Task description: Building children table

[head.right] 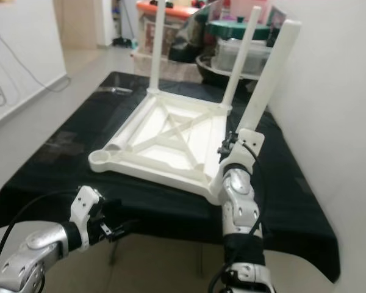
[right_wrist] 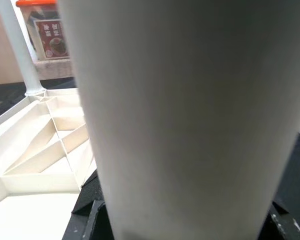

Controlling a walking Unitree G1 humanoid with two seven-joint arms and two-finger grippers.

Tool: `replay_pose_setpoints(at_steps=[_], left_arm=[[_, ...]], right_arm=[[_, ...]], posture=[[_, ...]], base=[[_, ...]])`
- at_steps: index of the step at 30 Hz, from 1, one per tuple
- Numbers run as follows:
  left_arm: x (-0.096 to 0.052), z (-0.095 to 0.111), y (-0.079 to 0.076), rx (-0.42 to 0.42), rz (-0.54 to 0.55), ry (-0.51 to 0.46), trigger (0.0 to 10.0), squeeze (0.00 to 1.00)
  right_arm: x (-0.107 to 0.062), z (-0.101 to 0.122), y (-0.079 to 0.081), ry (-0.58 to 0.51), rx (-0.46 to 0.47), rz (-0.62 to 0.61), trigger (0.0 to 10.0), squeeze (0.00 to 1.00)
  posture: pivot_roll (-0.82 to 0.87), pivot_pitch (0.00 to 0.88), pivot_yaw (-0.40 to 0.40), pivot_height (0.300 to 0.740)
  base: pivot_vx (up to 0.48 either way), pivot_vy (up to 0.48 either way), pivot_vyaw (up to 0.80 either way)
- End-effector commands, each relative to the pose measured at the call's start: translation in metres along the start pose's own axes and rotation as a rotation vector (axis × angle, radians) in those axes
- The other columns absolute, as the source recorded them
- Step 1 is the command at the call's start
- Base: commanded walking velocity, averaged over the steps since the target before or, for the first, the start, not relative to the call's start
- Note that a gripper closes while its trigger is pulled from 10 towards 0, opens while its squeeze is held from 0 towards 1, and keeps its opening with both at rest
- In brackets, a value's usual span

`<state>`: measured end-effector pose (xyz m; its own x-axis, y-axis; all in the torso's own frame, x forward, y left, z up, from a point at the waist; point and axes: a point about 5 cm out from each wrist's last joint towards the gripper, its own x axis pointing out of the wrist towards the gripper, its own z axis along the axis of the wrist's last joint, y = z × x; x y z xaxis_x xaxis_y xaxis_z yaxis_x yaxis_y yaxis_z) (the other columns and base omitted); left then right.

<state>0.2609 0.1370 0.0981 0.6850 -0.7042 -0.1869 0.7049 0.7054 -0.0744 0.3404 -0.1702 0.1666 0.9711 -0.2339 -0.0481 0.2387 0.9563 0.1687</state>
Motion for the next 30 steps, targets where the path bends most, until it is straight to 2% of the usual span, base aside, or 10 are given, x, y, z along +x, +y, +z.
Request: replay_pose_setpoints(at_steps=[1,5,6,11,22,23,24,27,28,30], left_arm=[[0.002,-0.002,0.0,0.006,-0.008,0.016,10.0,0.0],[0.002,0.0,0.003,0.01,-0.001,0.011,10.0,0.0],[0.002,0.0,0.003,0.008,0.0,0.01,10.0,0.0],[0.003,-0.002,-0.002,0.0,-0.005,0.005,10.0,0.0],[0.002,-0.002,0.001,0.006,0.009,0.006,10.0,0.0],[0.002,-0.001,0.002,0.008,0.016,0.005,10.0,0.0],[0.001,-0.001,0.002,0.007,0.019,0.005,10.0,0.0],[0.001,-0.002,0.001,0.005,0.021,0.004,10.0,0.0],[0.0,-0.002,0.0,0.002,0.019,0.004,10.0,0.0],[-0.001,-0.003,-0.002,0.0,0.018,0.004,10.0,0.0]], right_arm=[[-0.008,-0.023,0.012,0.11,0.032,0.085,10.0,1.0],[-0.001,0.0,0.012,0.026,0.052,0.173,10.0,1.0],[0.003,0.011,0.013,-0.009,0.065,0.263,10.0,0.0],[0.003,0.037,0.012,-0.099,0.072,0.577,10.0,0.0],[-0.015,0.02,0.027,-0.006,0.041,1.036,10.0,0.0],[-0.019,0.009,0.033,0.025,0.022,1.079,7.9,0.0],[-0.023,-0.001,0.037,0.054,-0.007,1.109,4.4,0.0],[-0.025,-0.009,0.039,0.076,-0.027,1.143,4.4,0.0],[-0.022,-0.015,0.037,0.103,-0.067,1.104,0.0,0.0],[-0.019,-0.02,0.034,0.124,-0.102,1.069,0.0,0.0]], posture=[[0.07,0.0,-0.093,0.74],[0.07,0.0,-0.093,0.74],[0.06,0.0,-0.095,0.74],[0.06,0.0,-0.104,0.74],[0.09,0.0,-0.12,0.74],[0.1,0.0,-0.124,0.74],[0.1,0.0,-0.124,0.74],[0.1,0.0,-0.125,0.74],[0.1,0.0,-0.125,0.74],[0.1,0.0,-0.125,0.74]], base=[[0.0,0.0,0.0],[0.0,0.0,0.0],[0.0,0.0,0.0],[0.0,0.0,0.0],[0.0,0.0,0.0],[0.0,0.0,0.0],[0.0,0.0,0.0],[0.0,0.0,0.0],[0.0,0.0,0.0],[0.0,0.0,0.0]])
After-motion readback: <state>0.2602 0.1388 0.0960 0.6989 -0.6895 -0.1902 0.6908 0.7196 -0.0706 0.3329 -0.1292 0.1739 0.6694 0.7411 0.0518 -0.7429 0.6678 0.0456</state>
